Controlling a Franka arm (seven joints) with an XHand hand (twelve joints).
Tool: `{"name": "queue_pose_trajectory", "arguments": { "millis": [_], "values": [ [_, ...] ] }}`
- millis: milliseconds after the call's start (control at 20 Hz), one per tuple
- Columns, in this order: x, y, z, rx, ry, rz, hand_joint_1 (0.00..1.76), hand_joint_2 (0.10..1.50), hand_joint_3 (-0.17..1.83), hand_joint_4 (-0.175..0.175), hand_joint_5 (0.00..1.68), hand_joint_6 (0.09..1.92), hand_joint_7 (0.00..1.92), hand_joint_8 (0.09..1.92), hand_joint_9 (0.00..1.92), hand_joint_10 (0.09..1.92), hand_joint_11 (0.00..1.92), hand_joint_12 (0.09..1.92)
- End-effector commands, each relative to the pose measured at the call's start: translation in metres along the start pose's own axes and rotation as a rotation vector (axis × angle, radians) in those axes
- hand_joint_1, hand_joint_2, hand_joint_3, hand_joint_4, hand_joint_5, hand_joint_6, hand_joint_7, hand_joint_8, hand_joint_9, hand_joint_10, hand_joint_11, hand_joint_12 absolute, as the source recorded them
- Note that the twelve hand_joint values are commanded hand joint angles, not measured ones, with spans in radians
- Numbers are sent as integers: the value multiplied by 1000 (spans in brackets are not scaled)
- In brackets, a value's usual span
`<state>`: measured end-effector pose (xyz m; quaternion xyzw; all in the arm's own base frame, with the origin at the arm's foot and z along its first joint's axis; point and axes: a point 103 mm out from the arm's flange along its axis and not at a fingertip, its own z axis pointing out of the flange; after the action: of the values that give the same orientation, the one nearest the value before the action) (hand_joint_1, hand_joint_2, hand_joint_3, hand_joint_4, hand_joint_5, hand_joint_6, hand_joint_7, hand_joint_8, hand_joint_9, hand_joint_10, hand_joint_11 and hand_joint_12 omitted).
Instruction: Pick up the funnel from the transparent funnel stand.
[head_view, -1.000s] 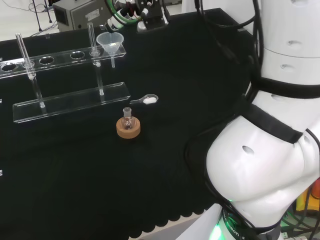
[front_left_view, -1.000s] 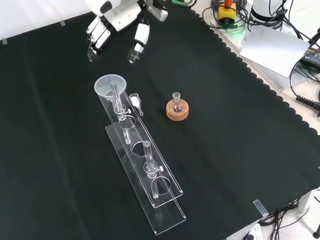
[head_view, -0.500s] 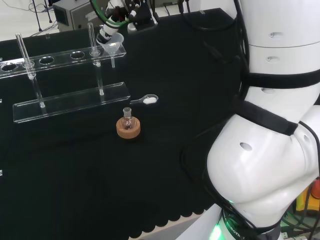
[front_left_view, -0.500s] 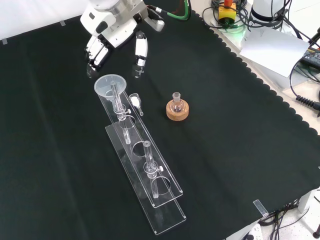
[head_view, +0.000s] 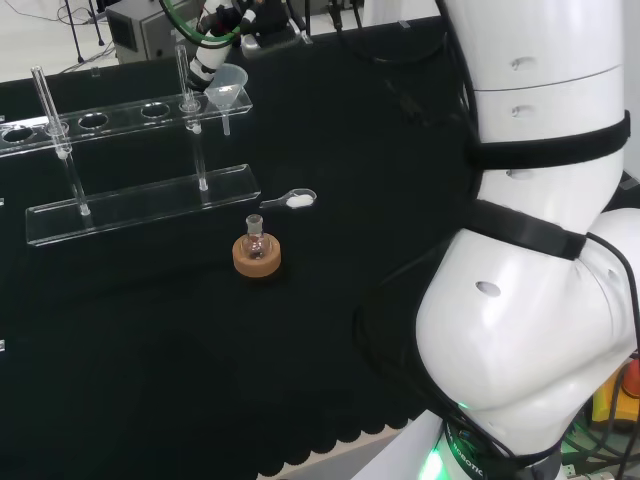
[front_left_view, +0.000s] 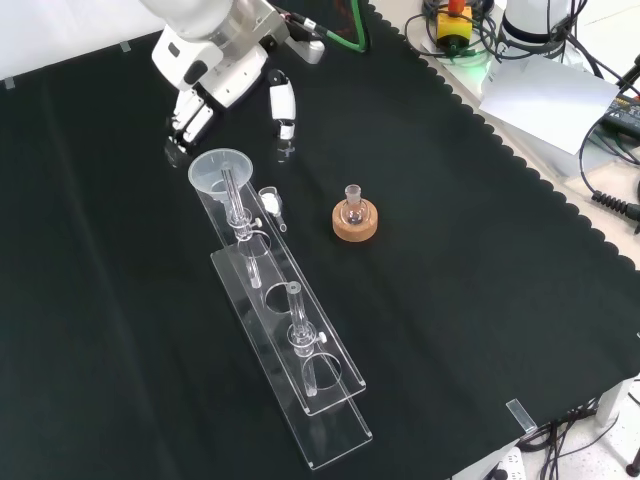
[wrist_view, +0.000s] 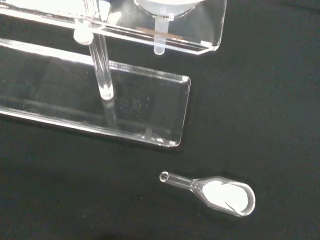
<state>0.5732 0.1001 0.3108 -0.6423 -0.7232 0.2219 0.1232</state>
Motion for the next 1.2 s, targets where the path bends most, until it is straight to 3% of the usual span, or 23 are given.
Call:
{"name": "queue_pose_trajectory", "arguments": {
  "millis": [50, 500, 850, 1200],
  "values": [
    [6, 4, 6, 96, -69, -10, 590, 674, 299, -37, 12, 87, 0, 353, 85, 925, 538, 1368],
    [13, 5, 3, 83, -132, 11, 615, 641, 310, -38, 0, 87, 0, 208, 12, 962, 482, 1396],
    [8, 13, 5, 53, -154, 19, 686, 648, 344, -40, 11, 87, 0, 320, 51, 953, 479, 1403],
    [2, 23, 7, 61, -145, 14, 704, 642, 391, -40, 39, 87, 0, 408, 85, 931, 488, 1392]
  ]
}}
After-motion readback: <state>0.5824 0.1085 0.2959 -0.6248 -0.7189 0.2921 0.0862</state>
